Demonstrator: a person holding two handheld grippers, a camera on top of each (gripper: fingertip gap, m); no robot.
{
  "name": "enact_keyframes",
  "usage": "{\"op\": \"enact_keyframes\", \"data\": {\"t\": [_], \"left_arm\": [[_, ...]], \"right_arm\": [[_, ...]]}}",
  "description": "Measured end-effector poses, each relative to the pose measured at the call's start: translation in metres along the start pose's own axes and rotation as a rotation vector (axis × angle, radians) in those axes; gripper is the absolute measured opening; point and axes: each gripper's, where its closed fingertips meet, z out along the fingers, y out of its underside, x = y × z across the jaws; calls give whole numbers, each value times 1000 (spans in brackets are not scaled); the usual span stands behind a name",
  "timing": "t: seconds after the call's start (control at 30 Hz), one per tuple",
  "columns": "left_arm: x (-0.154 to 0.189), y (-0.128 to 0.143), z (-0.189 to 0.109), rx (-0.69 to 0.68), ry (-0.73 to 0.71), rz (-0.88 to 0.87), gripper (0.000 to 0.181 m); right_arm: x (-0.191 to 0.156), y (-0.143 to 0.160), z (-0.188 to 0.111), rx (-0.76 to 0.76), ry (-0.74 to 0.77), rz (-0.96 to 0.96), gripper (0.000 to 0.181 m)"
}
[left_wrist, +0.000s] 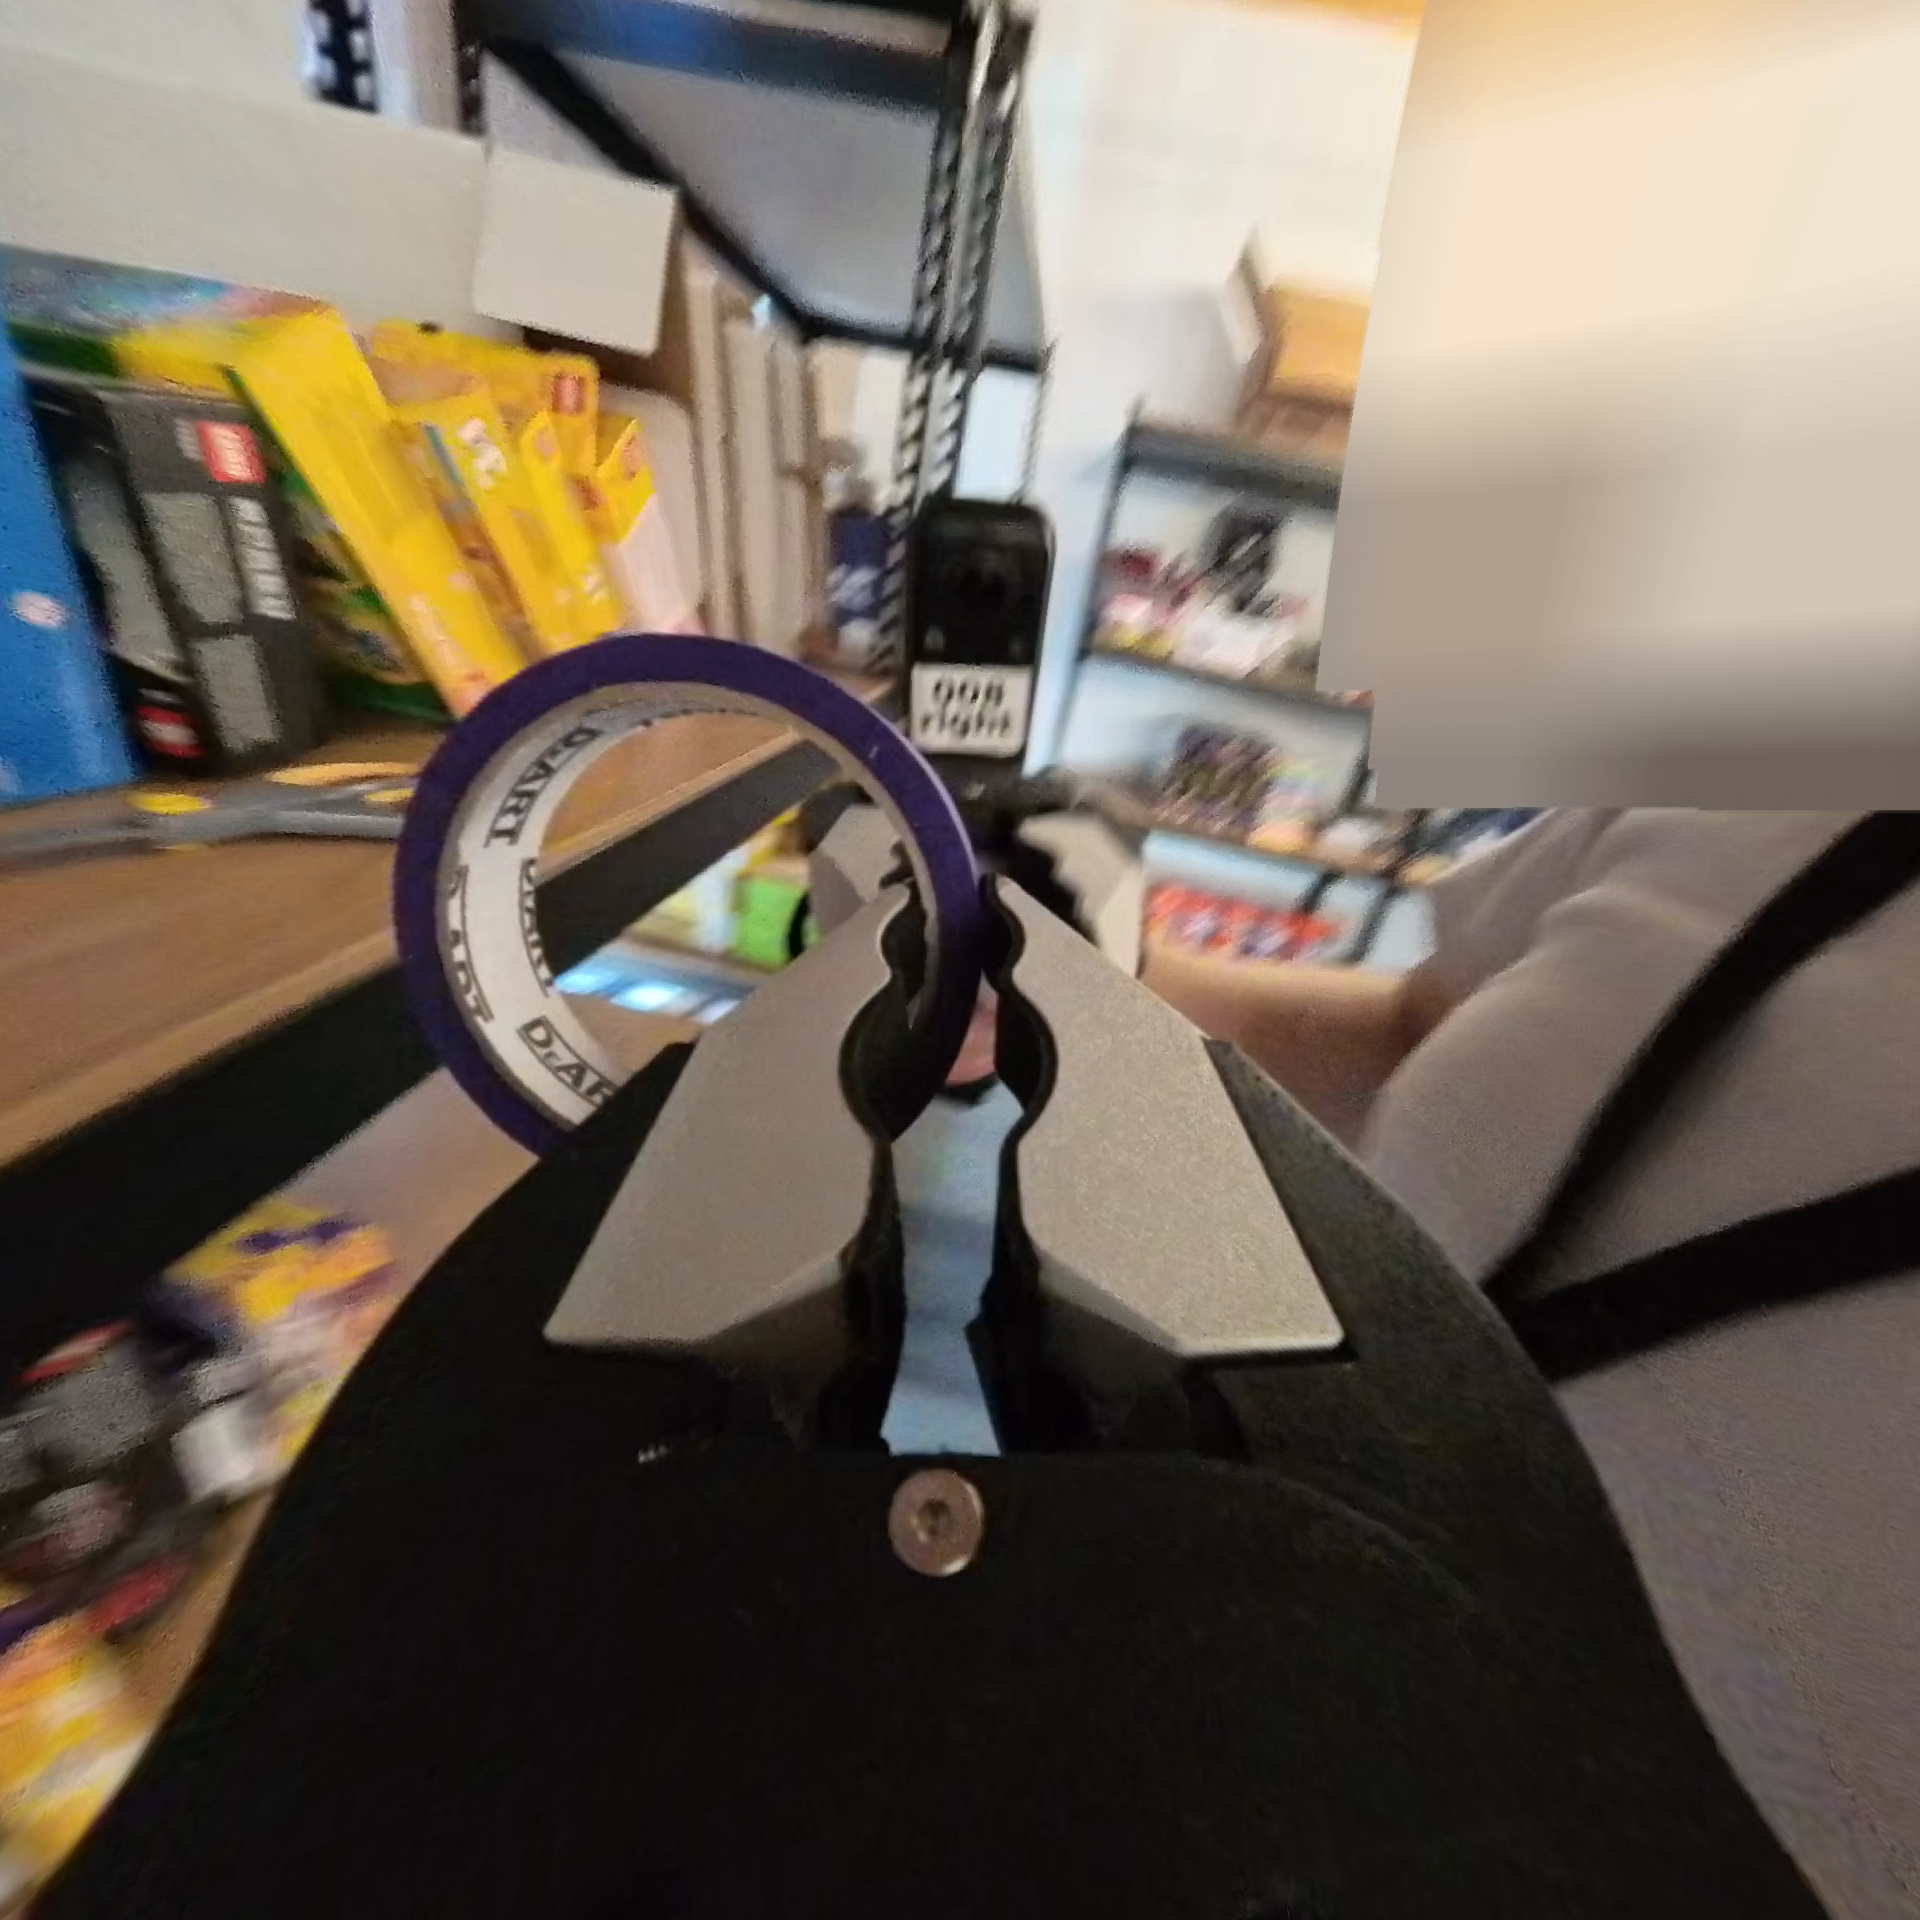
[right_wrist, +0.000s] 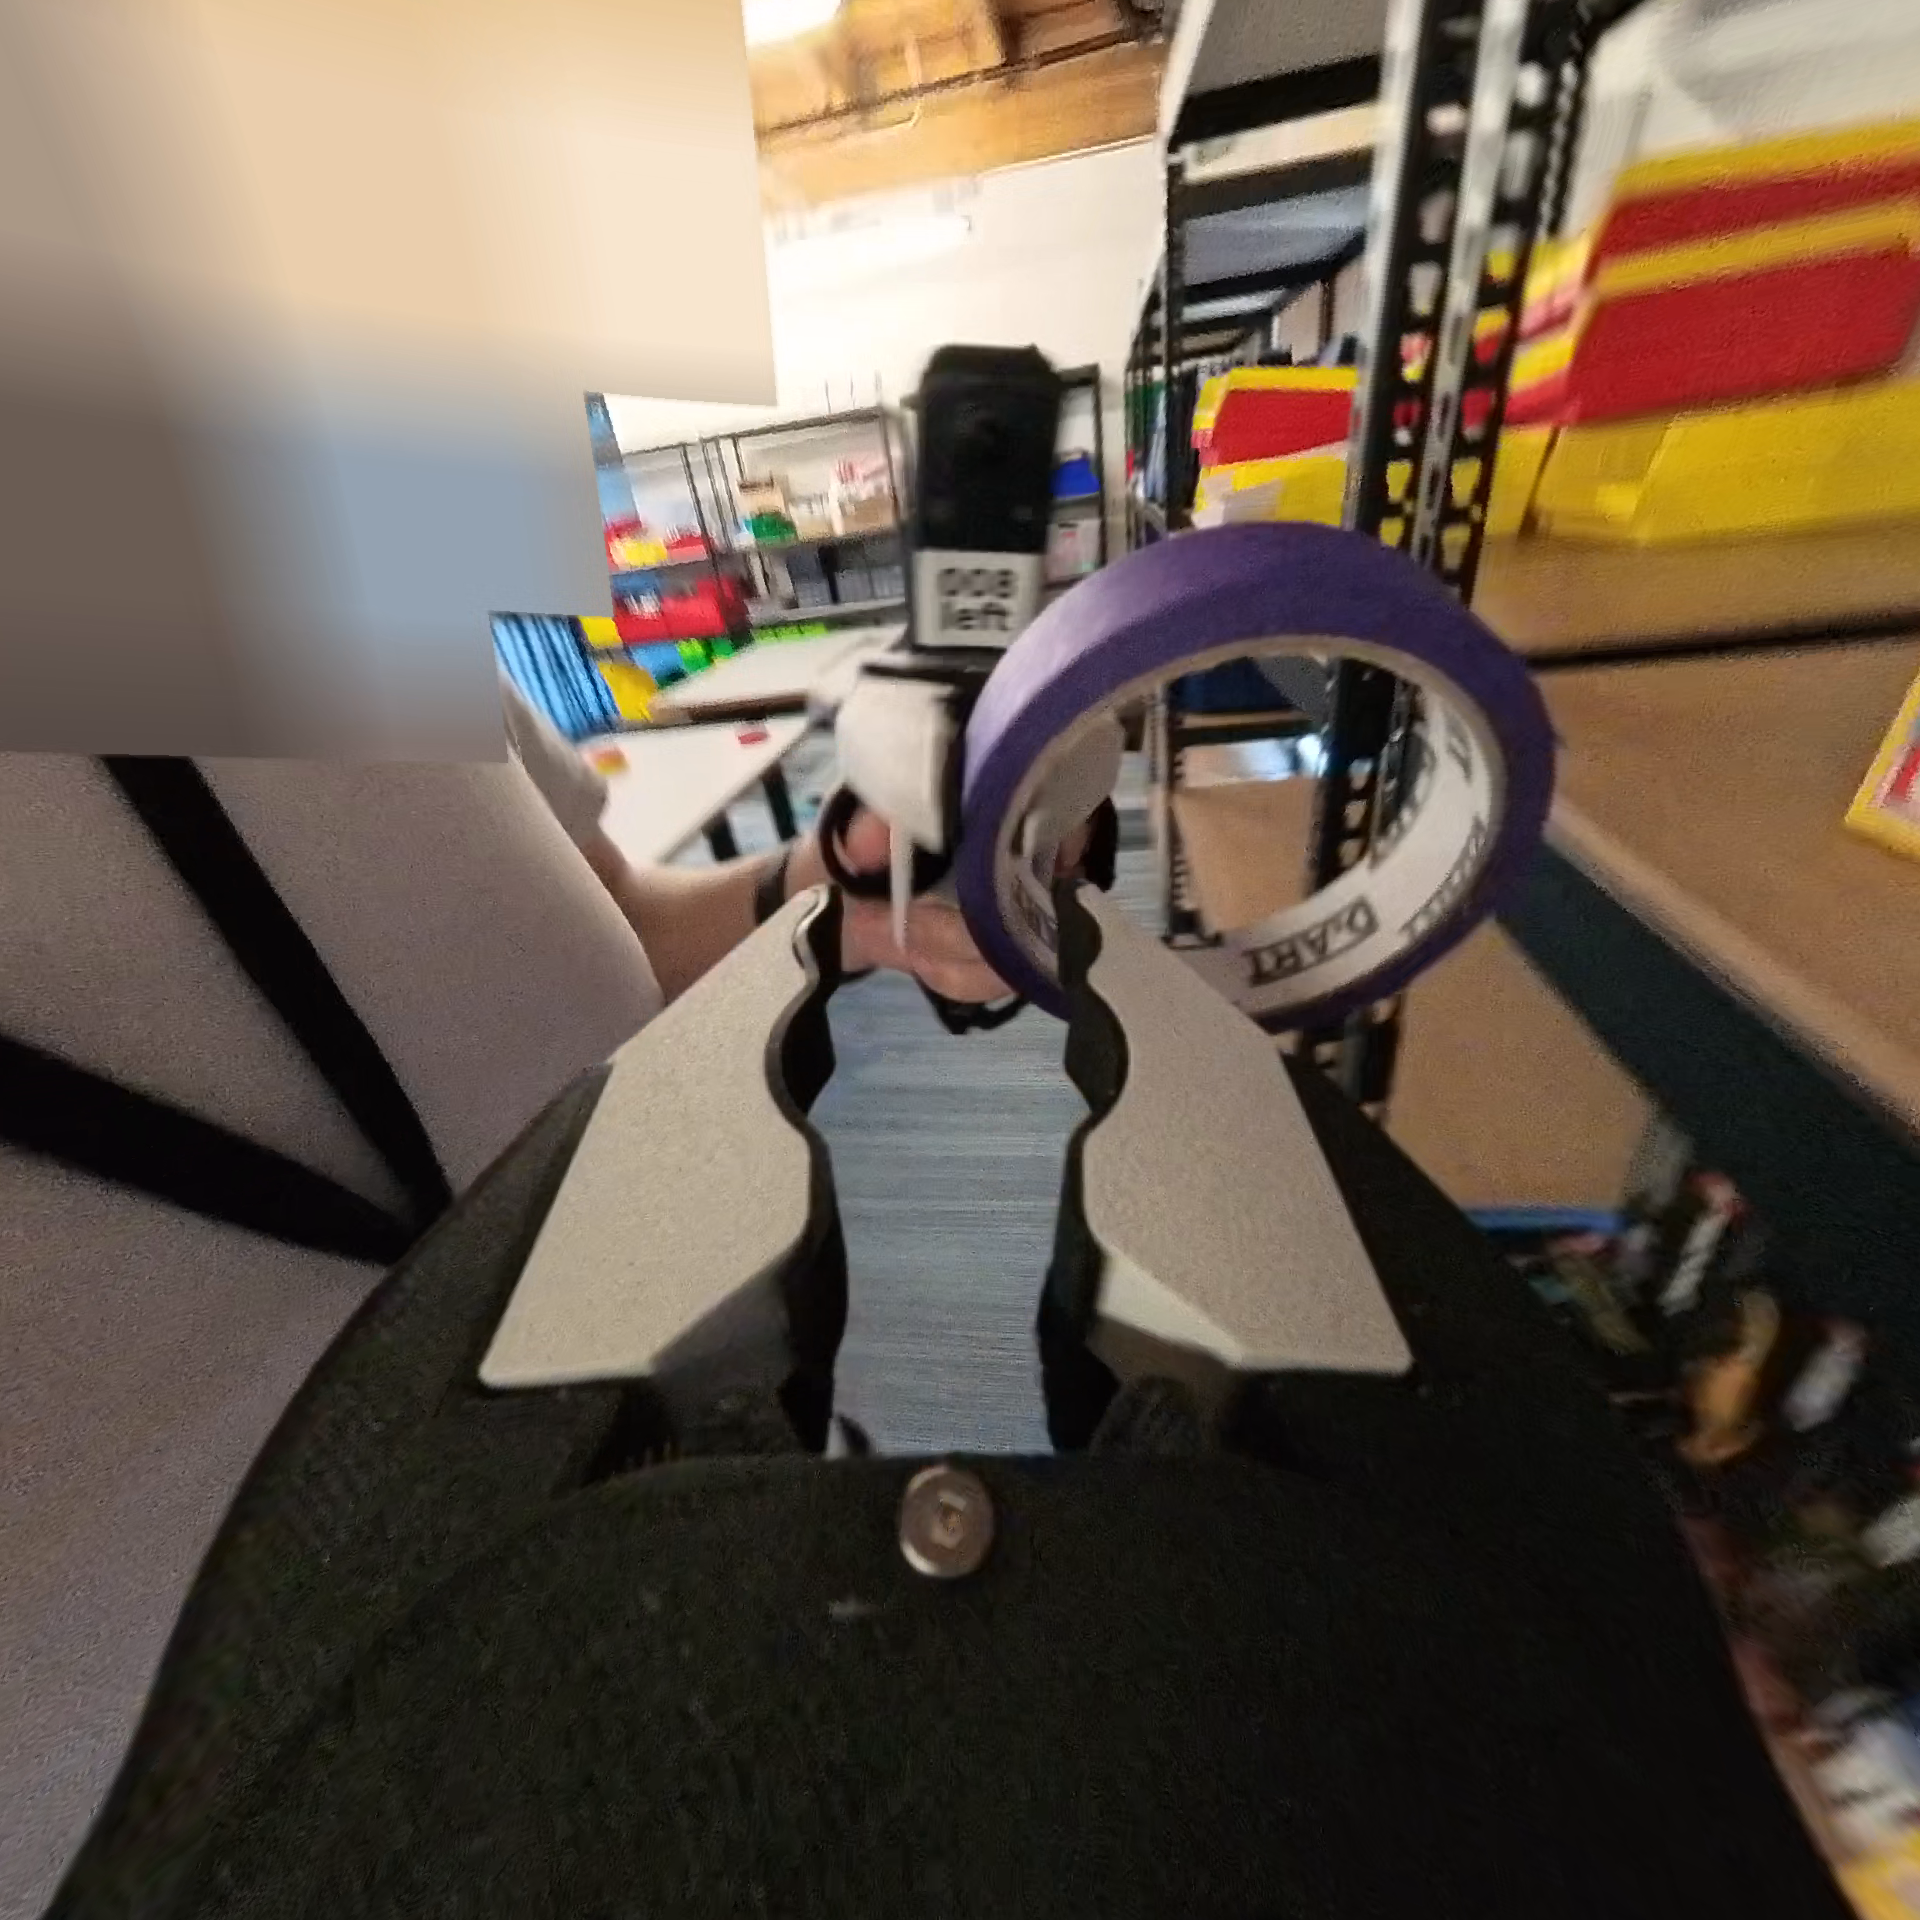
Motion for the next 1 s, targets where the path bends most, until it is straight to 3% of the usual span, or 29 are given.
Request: {"op": "enact_keyframes", "data": {"t": [0.1, 0.17, 0.27, 0.33, 0.47, 0.63, 0.77, 0.87, 1.0], "left_arm": [[-15, 18, 19, -193, -213, 346, 8], [-21, 29, 27, -334, -321, 632, 7], [-14, 42, 41, -419, -327, 939, 7], [-3, 54, 51, -424, -269, 975, 7], [7, 58, 63, -352, -202, 915, 8], [-10, 55, 52, -274, -214, 602, 26], [-37, -1, 11, -144, -319, 487, 38], [-89, -66, -14, -197, -513, 691, 56], [-170, -137, -11, -366, -681, 896, 71]], "right_arm": [[7, -8, -15, 18, -33, 360, 46], [3, -17, -22, 78, -116, 553, 70], [-4, -38, -41, 217, -227, 578, 49], [-2, -48, -53, 274, -220, 553, 34], [-18, -42, -56, 159, -216, 416, 18], [-3, -32, -54, 47, -41, 283, 13], [6, -25, -66, 7, 81, 215, 13], [10, -18, -69, -30, 107, 207, 13], [12, -12, -60, -66, 115, 202, 13]]}}
